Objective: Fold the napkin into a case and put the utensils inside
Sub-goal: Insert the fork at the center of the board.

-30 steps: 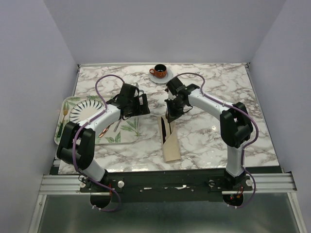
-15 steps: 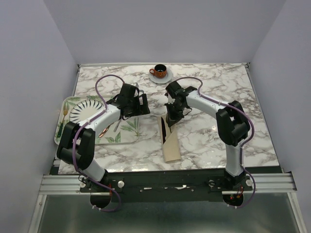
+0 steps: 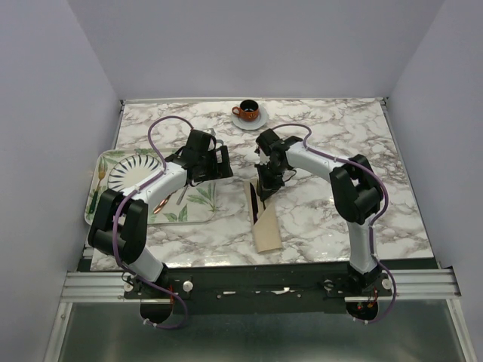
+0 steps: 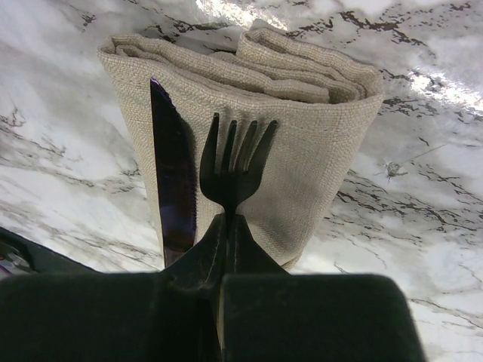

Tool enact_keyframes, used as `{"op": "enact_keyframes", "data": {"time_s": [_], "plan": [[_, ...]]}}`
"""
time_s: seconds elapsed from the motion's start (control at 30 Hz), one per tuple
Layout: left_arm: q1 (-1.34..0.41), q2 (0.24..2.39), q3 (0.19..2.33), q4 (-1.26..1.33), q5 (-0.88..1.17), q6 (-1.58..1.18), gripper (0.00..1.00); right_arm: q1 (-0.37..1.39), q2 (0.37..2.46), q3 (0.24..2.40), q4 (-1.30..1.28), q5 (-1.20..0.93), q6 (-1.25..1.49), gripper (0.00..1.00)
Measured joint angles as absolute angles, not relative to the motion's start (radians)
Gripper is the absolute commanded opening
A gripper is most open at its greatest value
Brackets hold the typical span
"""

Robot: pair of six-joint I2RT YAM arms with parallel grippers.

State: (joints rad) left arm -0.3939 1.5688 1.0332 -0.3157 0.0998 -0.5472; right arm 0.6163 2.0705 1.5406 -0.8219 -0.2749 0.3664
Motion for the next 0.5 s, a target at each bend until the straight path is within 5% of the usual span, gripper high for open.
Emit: {"op": "enact_keyframes", "data": {"time_s": [0.13, 0.33, 0.5], "plan": [[-0.394, 1.569, 1.033, -0.316, 0.1, -0.544, 0.99, 0.616, 2.07, 1.541, -0.822, -0.275, 0.366, 0.06], [-0.394, 1.569, 1.033, -0.316, 0.1, -0.535, 0.99, 0.616, 2.07, 1.541, -0.824, -0.277, 0.368, 0.3], [-0.394, 1.569, 1.033, -0.316, 0.107, -0.527, 0.96, 0.618, 2.07, 1.539, -0.836, -0.282, 0.366, 0.37]]}}
